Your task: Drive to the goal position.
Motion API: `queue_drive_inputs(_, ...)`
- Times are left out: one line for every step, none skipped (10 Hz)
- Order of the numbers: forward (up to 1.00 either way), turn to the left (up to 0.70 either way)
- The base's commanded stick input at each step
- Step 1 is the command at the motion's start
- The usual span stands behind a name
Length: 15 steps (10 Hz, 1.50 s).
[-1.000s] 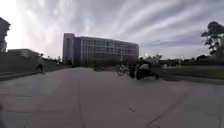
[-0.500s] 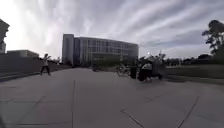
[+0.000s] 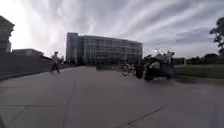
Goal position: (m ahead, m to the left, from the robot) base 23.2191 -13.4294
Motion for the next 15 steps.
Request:
queue_drive_inputs(0.70, 0.05)
queue_drive_inputs(0.70, 0.20)
queue_drive_inputs(0.70, 0.35)
queue_drive_inputs(0.70, 0.28)
queue_drive_inputs(0.70, 0.04)
queue_drive_inputs(0.70, 0.00)
queue_drive_inputs(0.70, 0.00)
queue_drive_inputs(0.70, 0.00)
queue_drive_inputs(0.70, 0.17)
queue_drive_inputs(0.70, 0.35)
queue_drive_inputs(0.70, 0.35)
queue_drive_inputs(0.70, 0.04)
queue_drive_inputs(0.70, 0.00)
queue_drive_inputs(0.70, 0.00)
queue_drive_inputs(0.70, 0.00)
